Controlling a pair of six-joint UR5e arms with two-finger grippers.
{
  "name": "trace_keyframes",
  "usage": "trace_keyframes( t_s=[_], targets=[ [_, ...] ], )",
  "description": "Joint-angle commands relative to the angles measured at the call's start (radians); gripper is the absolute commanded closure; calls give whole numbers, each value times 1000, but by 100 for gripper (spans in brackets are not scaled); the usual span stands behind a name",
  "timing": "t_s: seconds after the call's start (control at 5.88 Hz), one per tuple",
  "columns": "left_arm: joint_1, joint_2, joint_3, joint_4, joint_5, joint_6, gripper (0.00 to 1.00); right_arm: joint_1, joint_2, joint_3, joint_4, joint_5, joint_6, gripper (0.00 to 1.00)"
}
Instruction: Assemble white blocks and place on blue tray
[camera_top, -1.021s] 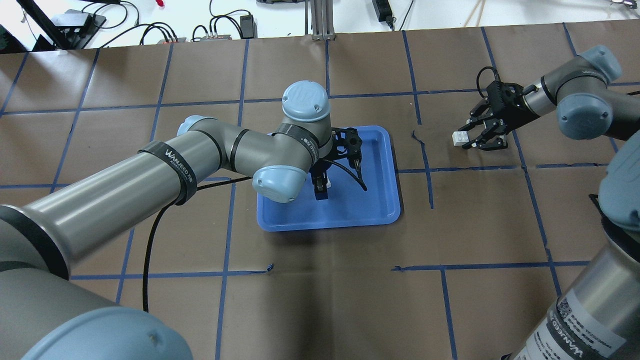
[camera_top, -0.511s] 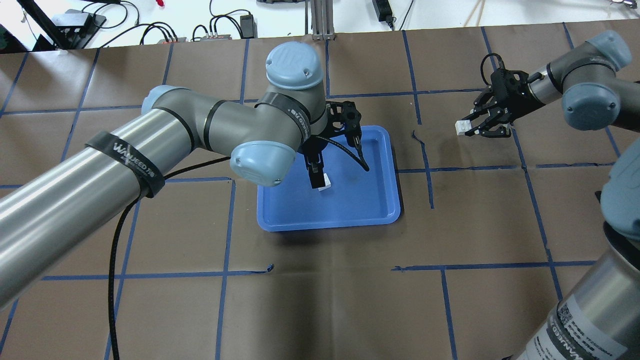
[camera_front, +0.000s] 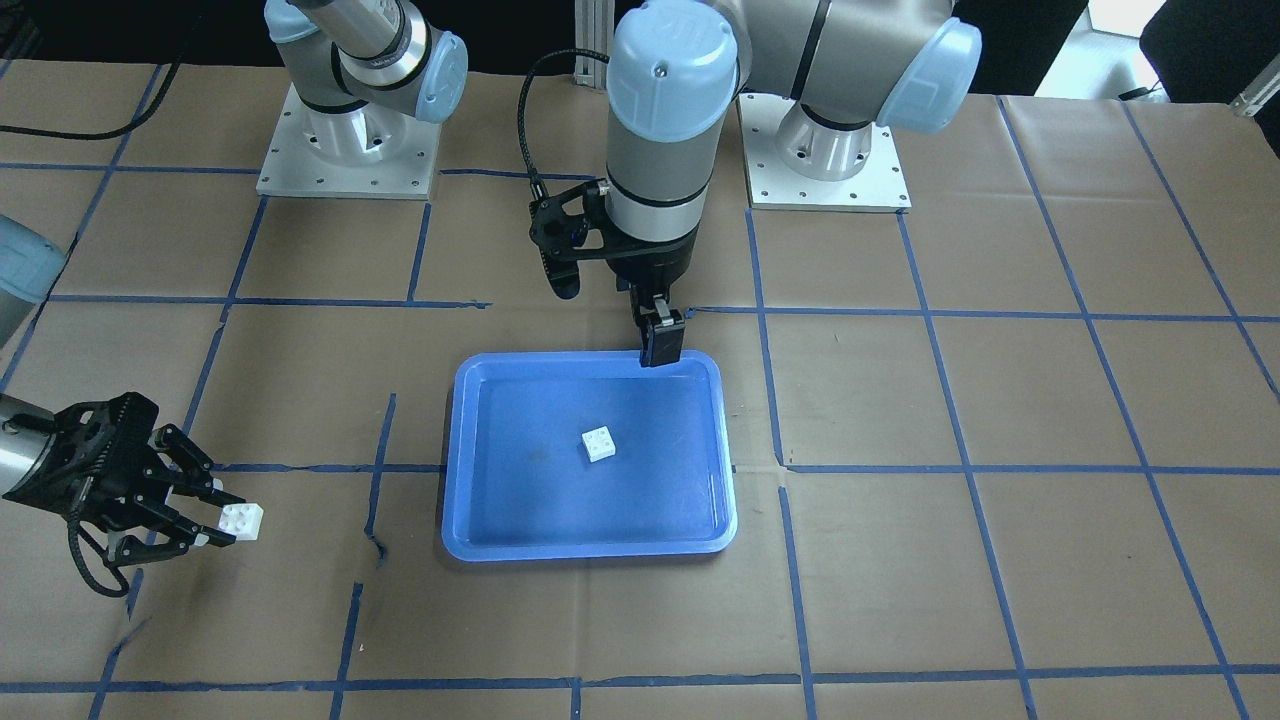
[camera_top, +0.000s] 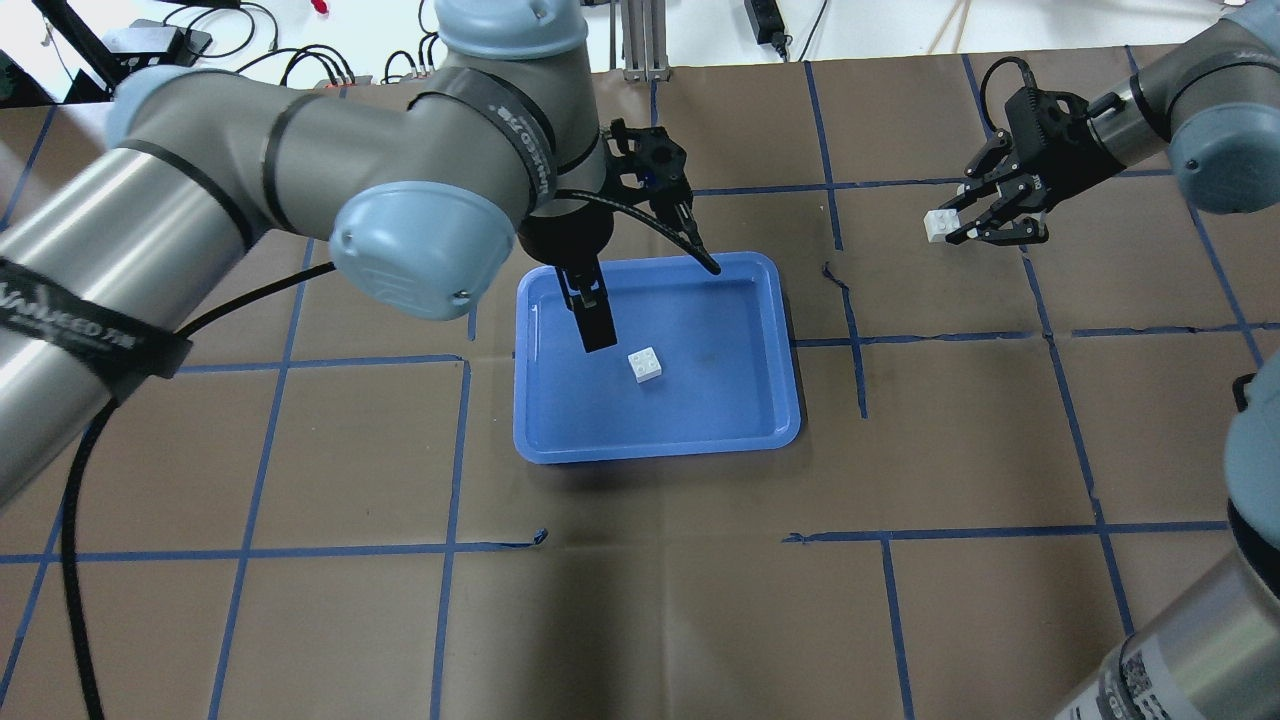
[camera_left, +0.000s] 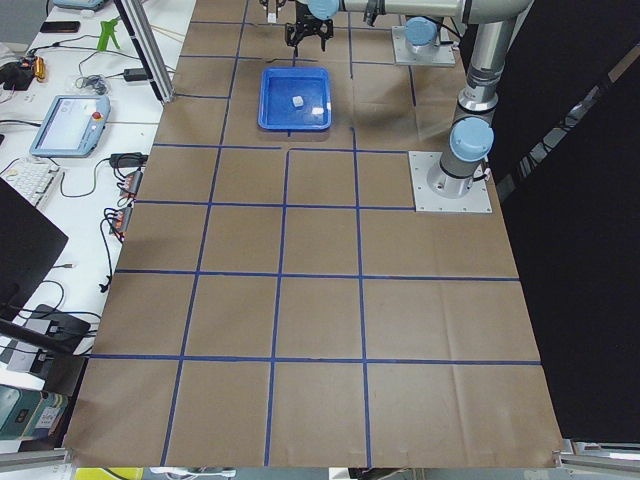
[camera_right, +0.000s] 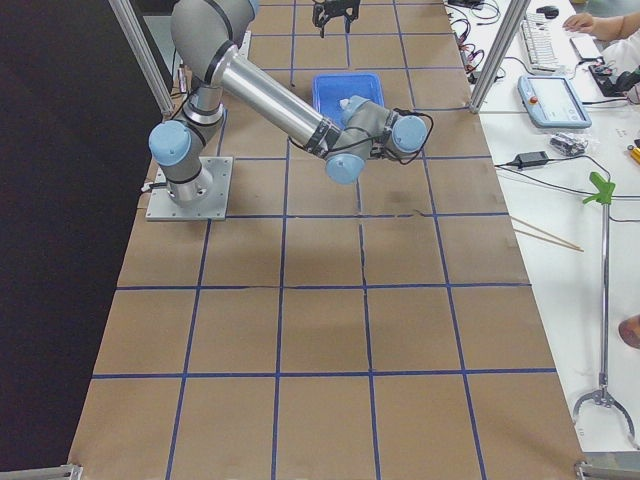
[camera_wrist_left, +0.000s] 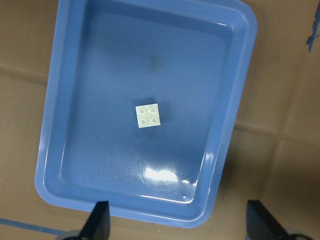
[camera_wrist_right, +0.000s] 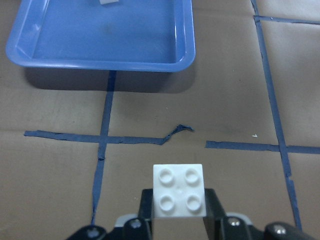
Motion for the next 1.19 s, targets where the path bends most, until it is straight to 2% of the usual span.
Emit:
trace_keyframes(
  t_s=[0.0,0.17,0.34,0.51,0.85,1.02],
  targets=[
    [67,90,-19,-44,37,-343,2,59,-74,74,38,2,8,70],
    [91,122,-20,-44,36,-530,1,114,-107,143,22,14,79,70],
    [115,136,-22,-41,30,-626,1,165,-127,179,6,41,137,70],
    [158,142,-19,-34,27,-634,1,220,-127,211,-80,43,225,70],
    [174,153,-20,-32,27,-634,1,347,-117,327,-389,64,454,70],
    [174,153,-22,-32,27,-634,1,377,-97,402,-551,67,503,70]
  ],
)
